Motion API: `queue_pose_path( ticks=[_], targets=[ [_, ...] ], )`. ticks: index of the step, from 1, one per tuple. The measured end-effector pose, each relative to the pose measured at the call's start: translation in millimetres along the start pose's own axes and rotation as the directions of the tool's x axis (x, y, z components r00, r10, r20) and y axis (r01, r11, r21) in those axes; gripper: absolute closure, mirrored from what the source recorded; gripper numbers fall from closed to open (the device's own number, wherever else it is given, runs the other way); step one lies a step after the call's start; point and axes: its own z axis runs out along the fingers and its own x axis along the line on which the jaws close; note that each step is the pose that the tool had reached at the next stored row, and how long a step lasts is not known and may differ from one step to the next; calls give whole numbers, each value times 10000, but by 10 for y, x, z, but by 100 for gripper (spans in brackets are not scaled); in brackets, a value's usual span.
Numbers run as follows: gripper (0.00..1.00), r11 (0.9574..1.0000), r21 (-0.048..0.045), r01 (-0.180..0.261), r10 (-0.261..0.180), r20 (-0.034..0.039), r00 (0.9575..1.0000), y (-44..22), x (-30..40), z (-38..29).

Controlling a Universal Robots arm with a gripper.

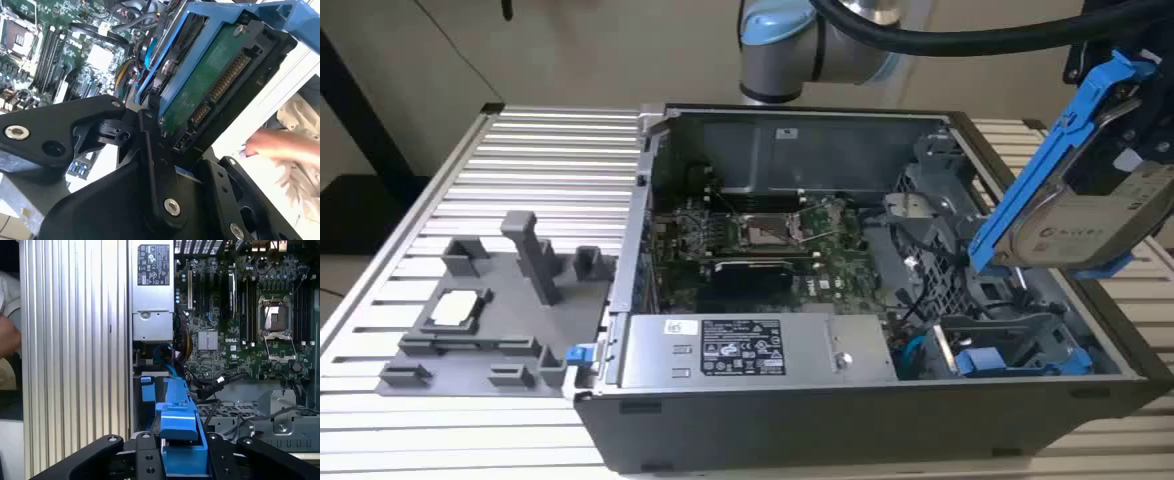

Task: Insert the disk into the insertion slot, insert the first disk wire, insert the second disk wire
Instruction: 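Insert the disk into the insertion slot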

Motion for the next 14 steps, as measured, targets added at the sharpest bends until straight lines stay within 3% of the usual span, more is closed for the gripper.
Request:
queue_pose_path(
  ticks=[14],
  targets=[
    [67,10000,0,0,0,0,10000,-1,0,31]
  ],
)
